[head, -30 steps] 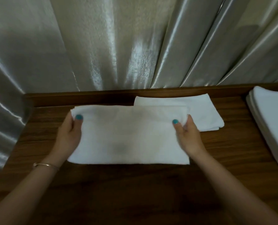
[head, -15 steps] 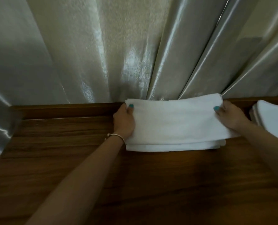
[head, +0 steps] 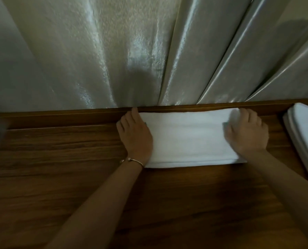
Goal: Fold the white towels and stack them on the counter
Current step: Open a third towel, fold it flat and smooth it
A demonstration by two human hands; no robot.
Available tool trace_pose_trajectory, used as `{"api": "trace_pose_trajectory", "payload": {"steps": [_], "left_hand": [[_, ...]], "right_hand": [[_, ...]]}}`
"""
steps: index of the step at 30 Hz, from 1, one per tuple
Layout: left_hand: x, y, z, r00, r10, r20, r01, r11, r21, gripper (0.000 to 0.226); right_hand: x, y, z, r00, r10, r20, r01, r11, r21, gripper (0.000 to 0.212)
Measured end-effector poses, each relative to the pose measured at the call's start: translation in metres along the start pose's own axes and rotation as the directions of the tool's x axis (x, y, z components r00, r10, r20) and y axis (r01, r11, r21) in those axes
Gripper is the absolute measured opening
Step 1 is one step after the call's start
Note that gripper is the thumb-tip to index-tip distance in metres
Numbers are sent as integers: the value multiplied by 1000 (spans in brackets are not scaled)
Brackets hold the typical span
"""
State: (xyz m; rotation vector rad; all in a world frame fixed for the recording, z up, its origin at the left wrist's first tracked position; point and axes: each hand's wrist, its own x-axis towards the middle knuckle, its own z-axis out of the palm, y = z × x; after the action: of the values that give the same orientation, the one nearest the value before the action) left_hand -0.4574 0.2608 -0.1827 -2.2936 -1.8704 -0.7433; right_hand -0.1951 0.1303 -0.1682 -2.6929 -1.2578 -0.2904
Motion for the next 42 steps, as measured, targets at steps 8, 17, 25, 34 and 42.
{"api": "trace_pose_trajectory", "payload": {"steps": [8, 17, 25, 34, 42], "left_hand": [[-29, 30, 13, 829, 150, 538, -133, 989, -70, 78], [-26, 29, 7, 775, 144, 616, -118, 990, -83, 85], [-41, 16, -4, 765, 162, 624, -129, 987, -99, 81], [-83, -17, -36, 753, 168, 636, -152, 985, -80, 75], [-62, -38, -67, 684, -324, 653, 598, 762, -248, 119]], "right_hand": [[-2, -5, 23, 895, 19, 446, -38, 999, 33, 72], [-4, -5, 22, 888, 14, 460, -52, 996, 68, 73], [-36, -15, 5, 875, 53, 482, -109, 990, 87, 71], [-98, -23, -30, 861, 10, 509, -119, 976, 181, 72], [-85, -8, -51, 728, 292, 620, -683, 383, 622, 107]]}}
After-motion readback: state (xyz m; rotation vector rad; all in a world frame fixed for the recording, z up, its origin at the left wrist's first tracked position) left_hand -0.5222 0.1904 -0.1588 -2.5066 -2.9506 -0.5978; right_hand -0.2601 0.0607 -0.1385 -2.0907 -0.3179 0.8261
